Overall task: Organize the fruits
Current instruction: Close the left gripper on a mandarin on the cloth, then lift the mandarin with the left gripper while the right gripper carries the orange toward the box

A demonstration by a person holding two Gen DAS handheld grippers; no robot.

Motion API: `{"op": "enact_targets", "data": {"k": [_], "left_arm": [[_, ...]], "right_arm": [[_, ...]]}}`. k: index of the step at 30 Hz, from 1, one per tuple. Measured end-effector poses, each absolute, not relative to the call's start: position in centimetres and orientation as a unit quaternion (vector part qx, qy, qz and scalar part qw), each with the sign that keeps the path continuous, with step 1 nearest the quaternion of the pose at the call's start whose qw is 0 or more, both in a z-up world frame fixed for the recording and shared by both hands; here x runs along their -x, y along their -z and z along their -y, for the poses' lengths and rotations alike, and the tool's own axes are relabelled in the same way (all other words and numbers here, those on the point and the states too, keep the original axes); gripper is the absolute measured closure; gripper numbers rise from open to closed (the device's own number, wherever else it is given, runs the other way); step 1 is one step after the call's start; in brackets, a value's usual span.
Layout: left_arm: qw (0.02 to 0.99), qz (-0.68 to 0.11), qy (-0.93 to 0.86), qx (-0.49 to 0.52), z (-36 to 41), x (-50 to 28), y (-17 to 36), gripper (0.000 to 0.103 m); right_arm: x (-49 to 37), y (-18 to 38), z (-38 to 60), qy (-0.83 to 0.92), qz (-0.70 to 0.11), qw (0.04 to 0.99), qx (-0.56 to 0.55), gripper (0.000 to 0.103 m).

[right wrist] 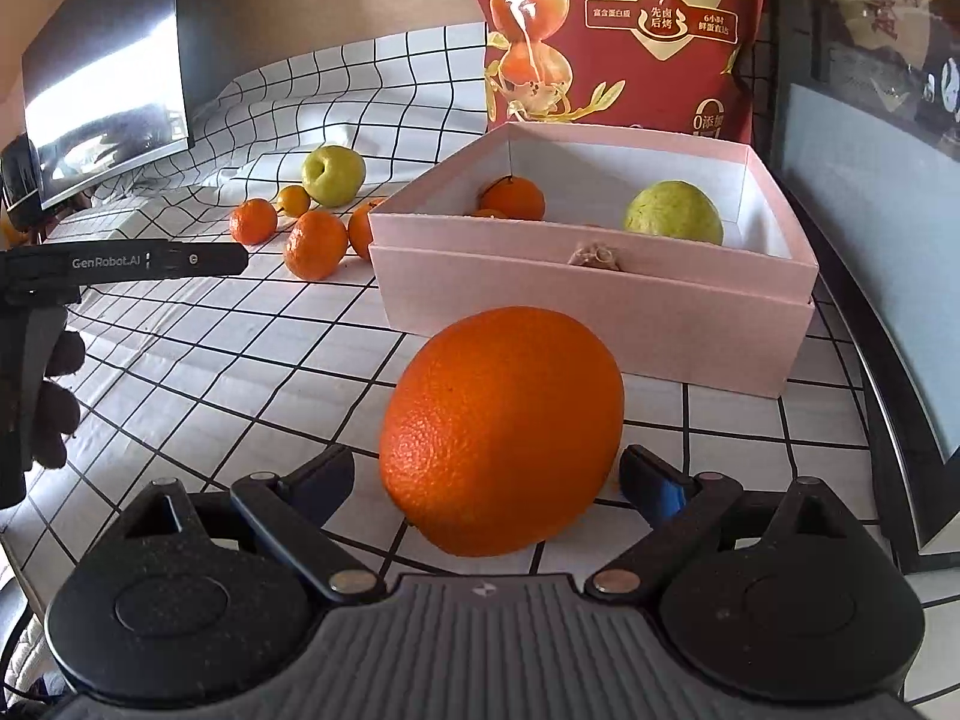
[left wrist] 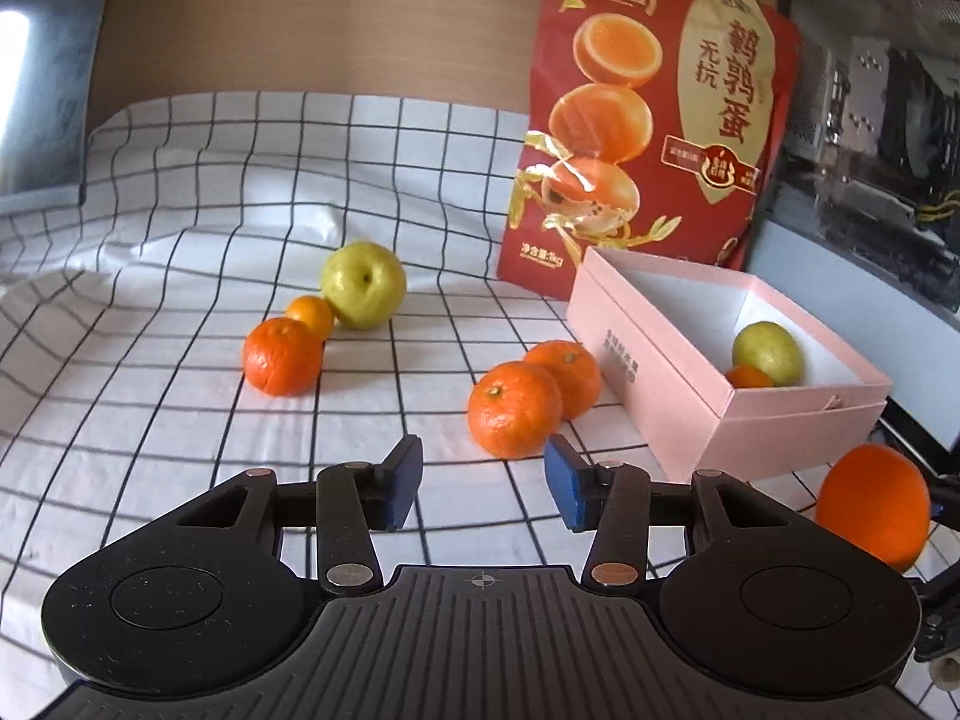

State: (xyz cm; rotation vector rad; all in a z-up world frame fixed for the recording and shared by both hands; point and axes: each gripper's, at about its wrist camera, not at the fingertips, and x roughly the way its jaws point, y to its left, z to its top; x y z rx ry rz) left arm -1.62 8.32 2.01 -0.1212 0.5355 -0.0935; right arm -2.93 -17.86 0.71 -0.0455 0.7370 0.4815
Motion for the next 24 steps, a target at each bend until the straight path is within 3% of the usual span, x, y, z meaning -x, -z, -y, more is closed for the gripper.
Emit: {"op": "enact_targets", "data": {"k": [9, 12, 24], "left_arm": [[0.964, -0.262, 0.045, 0.012, -6.3, -2.3, -2.1, 0.053], [0.956, -0.287, 0.056, 0.033, -6.7, -3.8, -1.5, 0.048], [0.935, -0.323, 0.108, 0.101, -7.6, -5.6, 0.2, 0.05]], "right_arm": [[2.9, -0.7, 18.0, -0.23, -0.356, 0.905, 0.019, 0.007], [2.9, -0.7, 18.1, -0.23, -0.356, 0.906, 0.015, 0.007], [3.0, -0.7, 18.2, -0.231, -0.355, 0.906, 0.009, 0.007]]}}
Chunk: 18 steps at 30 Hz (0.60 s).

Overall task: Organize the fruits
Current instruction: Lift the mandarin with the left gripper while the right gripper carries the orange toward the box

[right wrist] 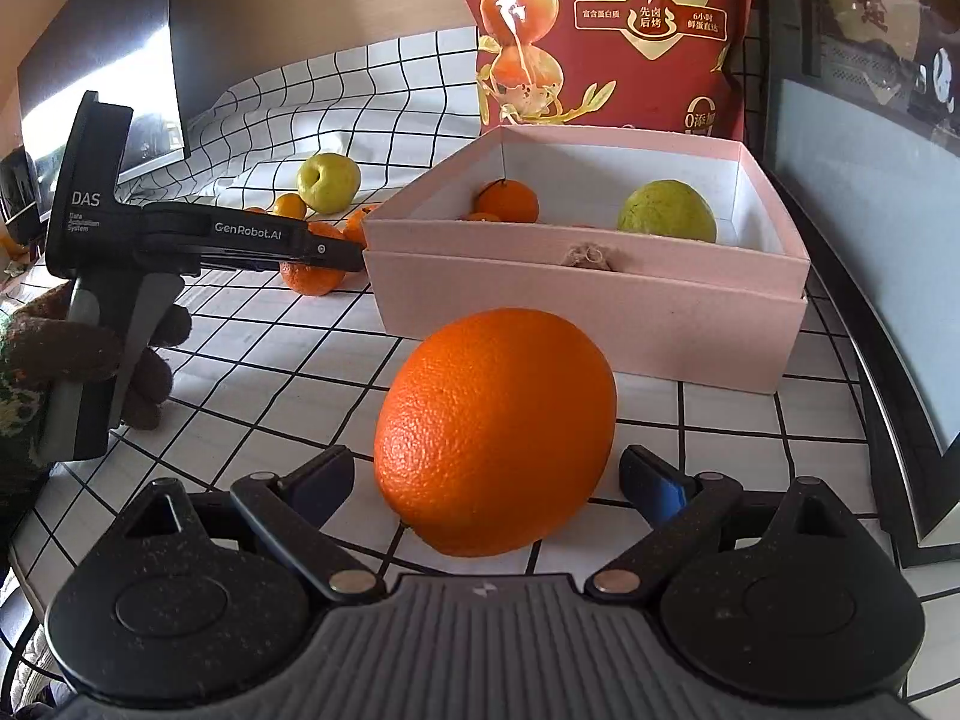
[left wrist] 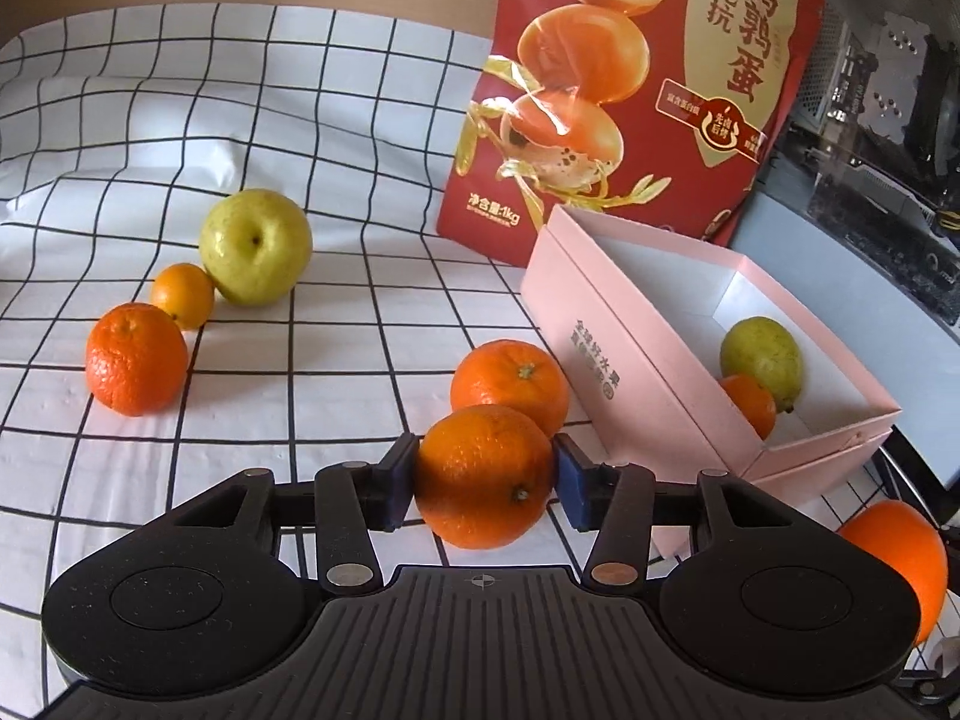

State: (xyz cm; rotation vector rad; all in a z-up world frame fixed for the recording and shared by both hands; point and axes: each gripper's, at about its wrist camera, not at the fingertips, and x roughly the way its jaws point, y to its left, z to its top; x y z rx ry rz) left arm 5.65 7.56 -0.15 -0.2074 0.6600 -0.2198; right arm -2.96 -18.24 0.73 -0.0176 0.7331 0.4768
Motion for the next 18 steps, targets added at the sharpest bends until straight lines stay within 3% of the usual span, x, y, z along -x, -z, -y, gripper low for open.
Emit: {"op": "enact_targets", "data": {"k": [10, 18], "left_arm": [[0.95, -0.286, 0.108, 0.07, -6.2, 0.2, -2.4, 0.05], [0.939, -0.318, 0.133, 0.002, -2.5, 5.3, -1.9, 0.05]], "right_arm": [[3.0, -0.7, 18.4, -0.232, -0.355, 0.906, 0.003, 0.007], [2.9, -0.7, 18.1, -0.229, -0.356, 0.906, 0.017, 0.007]]}}
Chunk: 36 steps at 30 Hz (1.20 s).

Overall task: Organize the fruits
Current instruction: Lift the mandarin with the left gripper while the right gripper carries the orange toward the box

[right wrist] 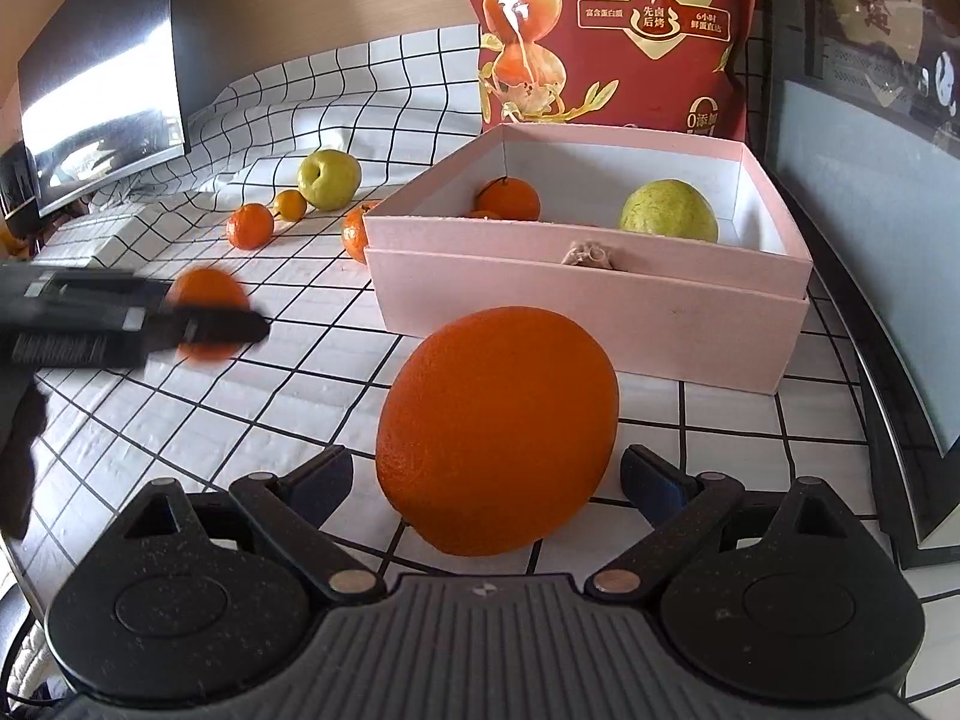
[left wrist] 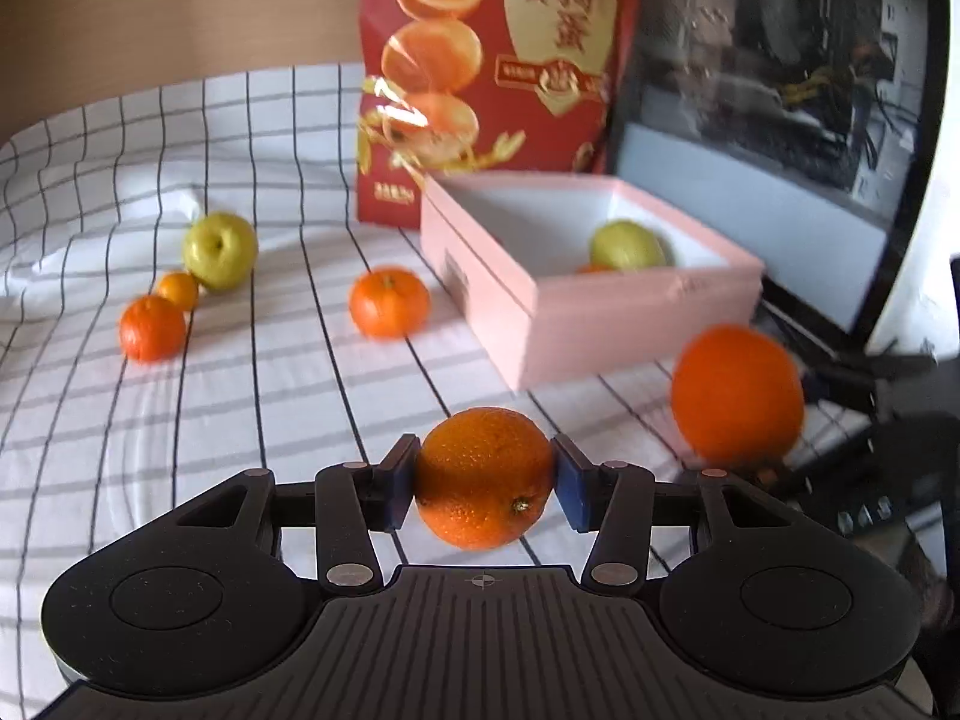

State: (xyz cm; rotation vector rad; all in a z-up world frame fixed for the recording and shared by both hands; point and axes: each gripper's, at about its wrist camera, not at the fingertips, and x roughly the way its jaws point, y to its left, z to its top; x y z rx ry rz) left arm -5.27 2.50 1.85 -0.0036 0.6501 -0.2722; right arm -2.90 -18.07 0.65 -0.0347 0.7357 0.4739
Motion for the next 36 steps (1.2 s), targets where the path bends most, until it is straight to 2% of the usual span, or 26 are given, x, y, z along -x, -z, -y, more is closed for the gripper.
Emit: {"op": "enact_targets", "data": {"k": [9, 19, 36], "left_arm": [[0.942, -0.317, 0.109, -0.033, -0.9, 5.7, -0.5, 0.05], [0.939, -0.322, 0.117, 0.016, -1.6, 4.9, 0.0, 0.05], [0.941, -0.317, 0.114, 0.021, -1.6, 4.6, 0.1, 0.051]], "right_arm": [[2.8, -0.4, 16.7, -0.218, -0.367, 0.902, 0.068, 0.0], [2.9, -0.4, 16.6, -0.211, -0.377, 0.899, 0.069, 0.0], [3.4, -0.7, 17.0, -0.242, -0.381, 0.89, 0.07, 0.0]]}}
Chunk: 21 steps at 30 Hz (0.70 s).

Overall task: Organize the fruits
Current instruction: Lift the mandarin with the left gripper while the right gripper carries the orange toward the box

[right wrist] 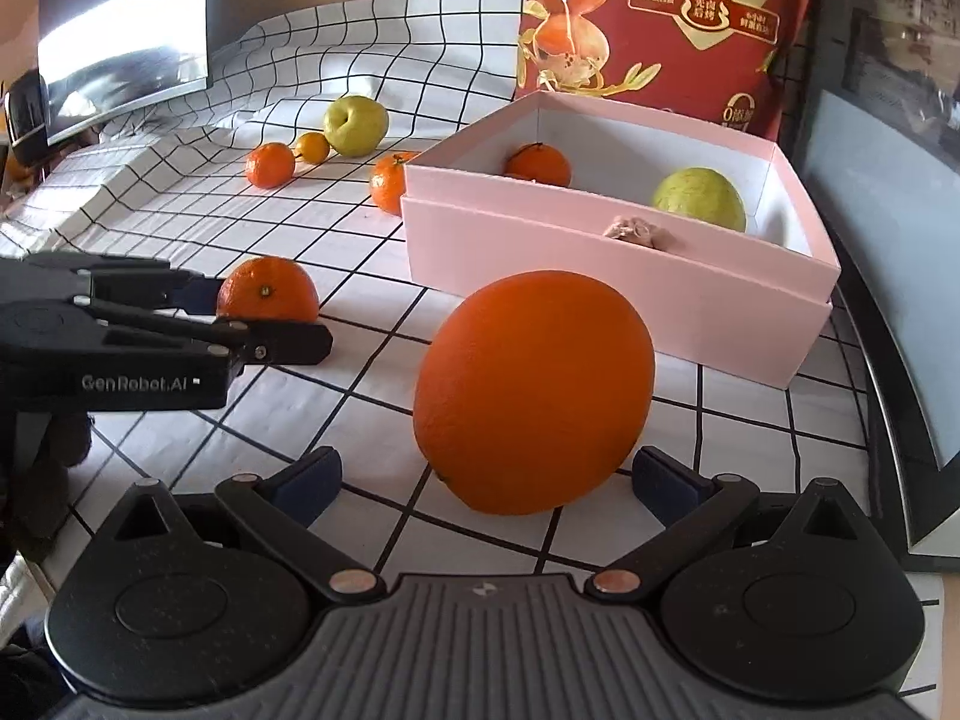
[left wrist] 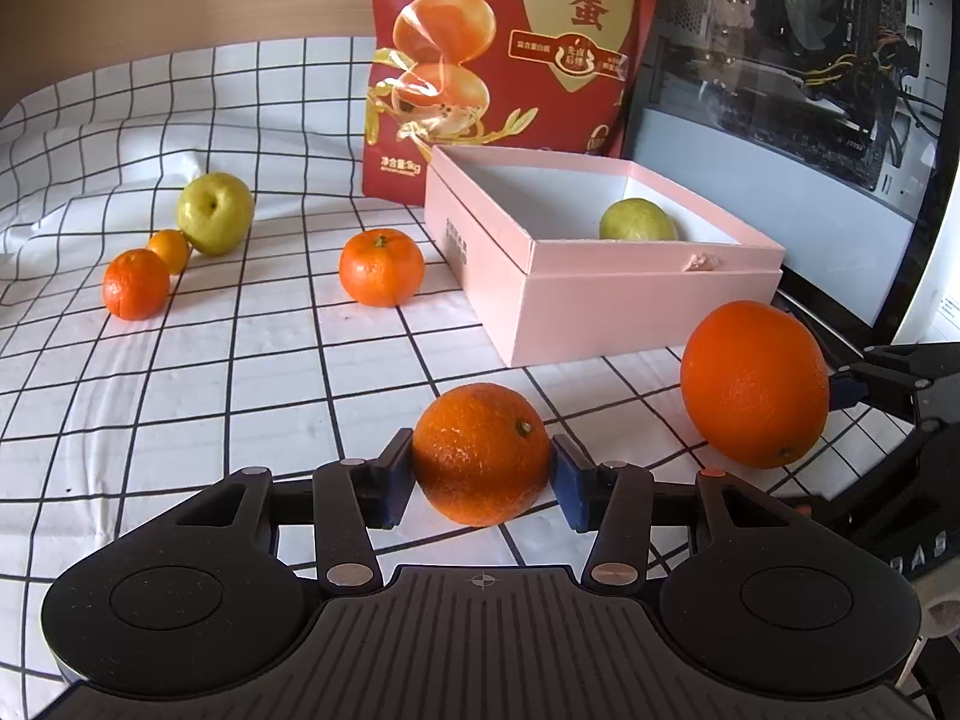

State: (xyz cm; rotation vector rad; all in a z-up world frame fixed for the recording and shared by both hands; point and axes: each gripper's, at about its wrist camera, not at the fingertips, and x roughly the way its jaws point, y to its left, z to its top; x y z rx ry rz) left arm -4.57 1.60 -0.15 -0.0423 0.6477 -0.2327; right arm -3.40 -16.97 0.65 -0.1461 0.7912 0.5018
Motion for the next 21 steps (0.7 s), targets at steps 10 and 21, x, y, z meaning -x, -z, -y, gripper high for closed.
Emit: {"op": "enact_targets", "data": {"k": [10, 21], "left_arm": [[0.941, -0.317, 0.115, 0.03, -1.7, 4.6, 0.2, 0.051], [0.941, -0.317, 0.116, 0.033, -1.8, 4.6, 0.1, 0.051]], "right_arm": [[1.7, -0.7, 17.7, -0.2, -0.395, 0.896, 0.036, 0.0], [0.8, -0.9, 15.6, -0.191, -0.385, 0.901, 0.062, 0.022]]}}
